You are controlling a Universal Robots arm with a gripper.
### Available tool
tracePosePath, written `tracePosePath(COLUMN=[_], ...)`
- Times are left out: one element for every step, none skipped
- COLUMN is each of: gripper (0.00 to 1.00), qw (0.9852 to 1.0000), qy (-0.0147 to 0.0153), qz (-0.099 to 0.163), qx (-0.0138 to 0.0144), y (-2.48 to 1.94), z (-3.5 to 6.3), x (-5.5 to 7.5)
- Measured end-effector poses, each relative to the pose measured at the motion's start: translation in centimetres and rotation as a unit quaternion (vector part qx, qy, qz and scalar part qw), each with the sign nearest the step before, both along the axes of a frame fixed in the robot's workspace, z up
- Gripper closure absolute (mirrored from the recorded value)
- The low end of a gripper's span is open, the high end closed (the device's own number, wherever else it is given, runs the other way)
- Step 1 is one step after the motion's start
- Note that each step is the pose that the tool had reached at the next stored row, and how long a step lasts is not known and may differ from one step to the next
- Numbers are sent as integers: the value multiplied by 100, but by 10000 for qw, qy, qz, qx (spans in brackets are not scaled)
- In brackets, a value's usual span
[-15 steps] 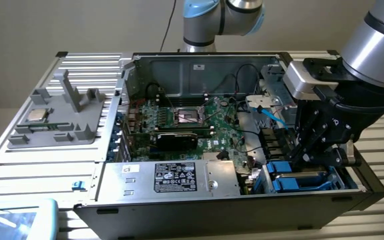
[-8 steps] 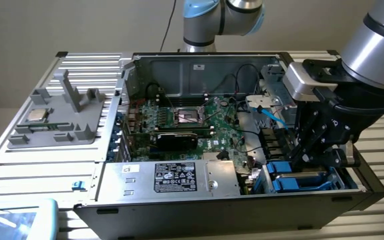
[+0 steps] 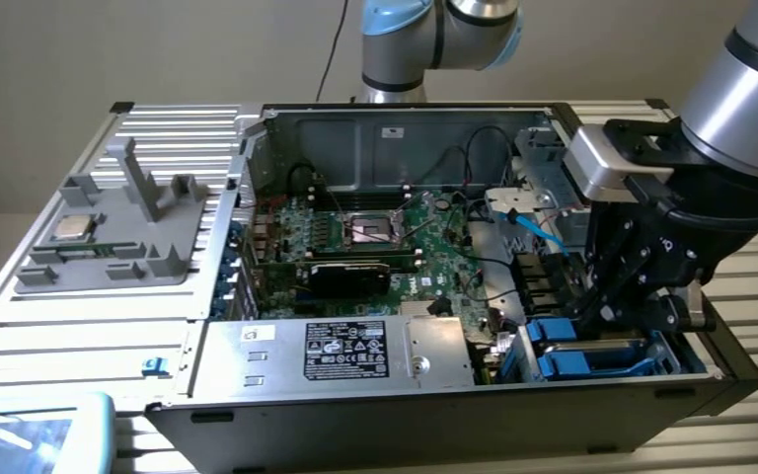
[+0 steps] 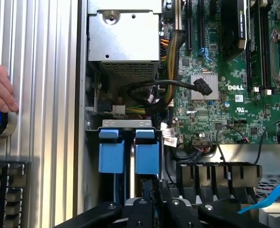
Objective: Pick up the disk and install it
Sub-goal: 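Insert the second disk wire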
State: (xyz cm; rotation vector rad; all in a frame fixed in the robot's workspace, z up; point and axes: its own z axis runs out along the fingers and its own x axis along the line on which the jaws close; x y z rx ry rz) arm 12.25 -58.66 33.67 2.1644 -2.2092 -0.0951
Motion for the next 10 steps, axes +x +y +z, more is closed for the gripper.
tracePosePath(gripper=[84,84,84,84,84,84,84,84,84,84], qw=[10000,10000,10000,10000,10000,10000,10000,10000,10000,10000], qy=[0,0,0,0,0,0,0,0,0,-1], qz=[0,0,1,1,1,0,1,0,1,1], qx=[5,10,14,14,17,21,24,26,26,27], y=[-5,-8,-10,-11,-11,-12,-12,-12,-12,-12], z=[-5,-10,-15,-15,-16,-16,-17,-18,-17,-17], x=[0,0,0,0,0,0,0,0,0,0])
